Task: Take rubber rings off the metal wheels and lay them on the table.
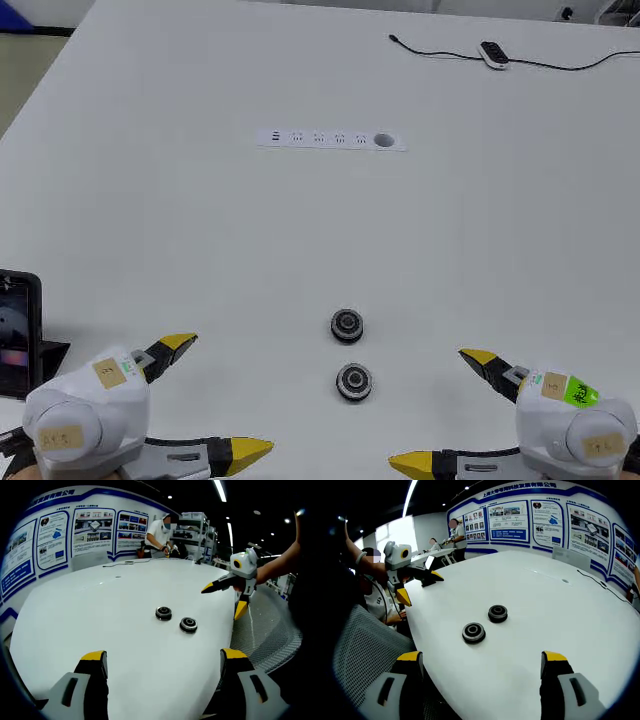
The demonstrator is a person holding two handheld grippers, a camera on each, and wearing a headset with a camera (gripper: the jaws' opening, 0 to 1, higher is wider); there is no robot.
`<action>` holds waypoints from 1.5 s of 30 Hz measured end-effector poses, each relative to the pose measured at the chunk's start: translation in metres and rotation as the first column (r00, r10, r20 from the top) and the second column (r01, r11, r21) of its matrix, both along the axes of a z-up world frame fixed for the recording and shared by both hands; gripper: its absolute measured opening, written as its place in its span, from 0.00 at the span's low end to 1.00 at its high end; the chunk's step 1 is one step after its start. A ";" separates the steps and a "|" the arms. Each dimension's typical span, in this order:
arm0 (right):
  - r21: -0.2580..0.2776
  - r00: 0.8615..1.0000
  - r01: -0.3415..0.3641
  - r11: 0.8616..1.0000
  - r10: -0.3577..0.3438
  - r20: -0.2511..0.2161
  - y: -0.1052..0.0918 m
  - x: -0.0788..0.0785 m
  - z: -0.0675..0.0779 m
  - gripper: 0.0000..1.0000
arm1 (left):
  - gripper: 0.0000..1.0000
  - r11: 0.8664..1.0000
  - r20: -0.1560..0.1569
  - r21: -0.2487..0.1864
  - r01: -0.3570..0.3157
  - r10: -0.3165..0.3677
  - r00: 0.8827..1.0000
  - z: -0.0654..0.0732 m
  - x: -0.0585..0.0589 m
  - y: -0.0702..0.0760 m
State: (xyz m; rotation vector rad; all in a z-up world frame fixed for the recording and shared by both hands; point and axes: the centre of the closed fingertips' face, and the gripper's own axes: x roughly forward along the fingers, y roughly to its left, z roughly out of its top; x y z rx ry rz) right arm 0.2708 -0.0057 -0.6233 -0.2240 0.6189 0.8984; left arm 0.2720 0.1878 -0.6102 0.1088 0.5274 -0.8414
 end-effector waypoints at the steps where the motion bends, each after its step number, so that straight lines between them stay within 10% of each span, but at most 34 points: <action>1: 0.002 1.000 -0.002 1.000 0.002 -0.002 0.001 0.000 0.000 0.99 | 0.95 1.000 -0.002 0.002 -0.001 0.001 1.000 -0.001 0.000 0.000; 45: 0.130 0.979 0.054 0.990 -0.027 -0.201 0.042 -0.003 -0.011 0.74 | 0.59 0.987 -0.018 0.008 0.162 -0.162 0.987 -0.003 0.016 -0.053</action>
